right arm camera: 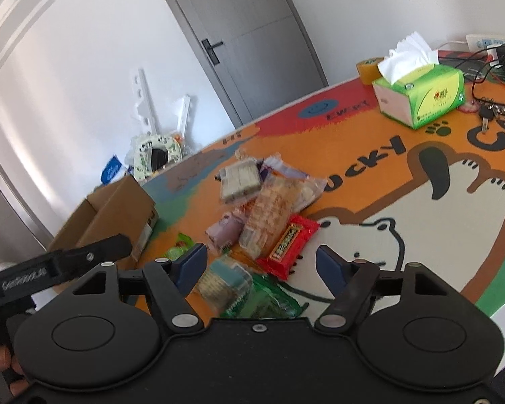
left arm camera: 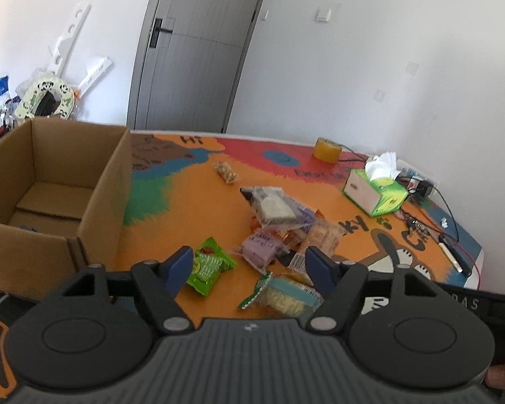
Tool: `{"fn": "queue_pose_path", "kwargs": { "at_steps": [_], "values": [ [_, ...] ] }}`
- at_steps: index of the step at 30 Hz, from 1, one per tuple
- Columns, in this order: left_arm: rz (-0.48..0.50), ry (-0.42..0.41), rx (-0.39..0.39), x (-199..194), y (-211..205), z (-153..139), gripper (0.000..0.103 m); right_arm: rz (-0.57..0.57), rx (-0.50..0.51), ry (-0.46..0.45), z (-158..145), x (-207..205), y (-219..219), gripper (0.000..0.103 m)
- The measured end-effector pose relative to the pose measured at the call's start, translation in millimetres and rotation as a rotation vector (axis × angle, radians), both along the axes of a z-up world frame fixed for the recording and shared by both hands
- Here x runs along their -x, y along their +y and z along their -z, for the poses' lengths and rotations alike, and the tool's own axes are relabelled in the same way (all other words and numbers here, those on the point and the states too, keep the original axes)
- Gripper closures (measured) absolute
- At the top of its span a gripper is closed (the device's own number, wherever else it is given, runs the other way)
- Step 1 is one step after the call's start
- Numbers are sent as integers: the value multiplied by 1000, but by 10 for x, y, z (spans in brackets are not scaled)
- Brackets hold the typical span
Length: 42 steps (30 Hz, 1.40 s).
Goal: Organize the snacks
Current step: 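Grasp a dark green snack bag with the right tool while the left grasps a light green bag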
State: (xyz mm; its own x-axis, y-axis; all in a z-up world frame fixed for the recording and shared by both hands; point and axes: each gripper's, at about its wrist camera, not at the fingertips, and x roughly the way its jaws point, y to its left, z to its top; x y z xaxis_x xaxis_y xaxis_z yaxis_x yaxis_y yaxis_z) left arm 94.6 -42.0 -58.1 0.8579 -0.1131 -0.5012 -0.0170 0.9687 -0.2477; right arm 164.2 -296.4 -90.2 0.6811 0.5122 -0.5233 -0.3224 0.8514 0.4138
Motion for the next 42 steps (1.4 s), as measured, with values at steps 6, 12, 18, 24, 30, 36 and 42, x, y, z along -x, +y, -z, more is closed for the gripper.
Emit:
{"fn": "queue_pose_path", "kwargs": {
  "at_steps": [6, 12, 18, 24, 30, 36, 42],
  "values": [
    [-9, 32, -13, -99, 18, 141, 35, -32, 80, 58, 211, -29, 122, 33],
    [-16, 56, -37, -183, 38, 236, 35, -81, 126, 69, 312, -37, 209, 69],
    [-31, 75, -58, -338, 56, 334, 35, -38, 107, 52, 327, -164, 120, 70],
    [-54, 82, -88, -497, 45, 423, 35, 27, 93, 23, 269, -288, 0, 70],
    [-67, 114, -113, -662, 53, 550, 35, 43, 130, 35, 301, -354, 10, 54],
    [-66, 118, -136, -628, 51, 590, 63, 48, 170, 22, 310, -281, 57, 52],
    [-57, 107, -115, -545, 46, 534, 69, 11, 153, 19, 278, -237, 93, 73]
  ]
}}
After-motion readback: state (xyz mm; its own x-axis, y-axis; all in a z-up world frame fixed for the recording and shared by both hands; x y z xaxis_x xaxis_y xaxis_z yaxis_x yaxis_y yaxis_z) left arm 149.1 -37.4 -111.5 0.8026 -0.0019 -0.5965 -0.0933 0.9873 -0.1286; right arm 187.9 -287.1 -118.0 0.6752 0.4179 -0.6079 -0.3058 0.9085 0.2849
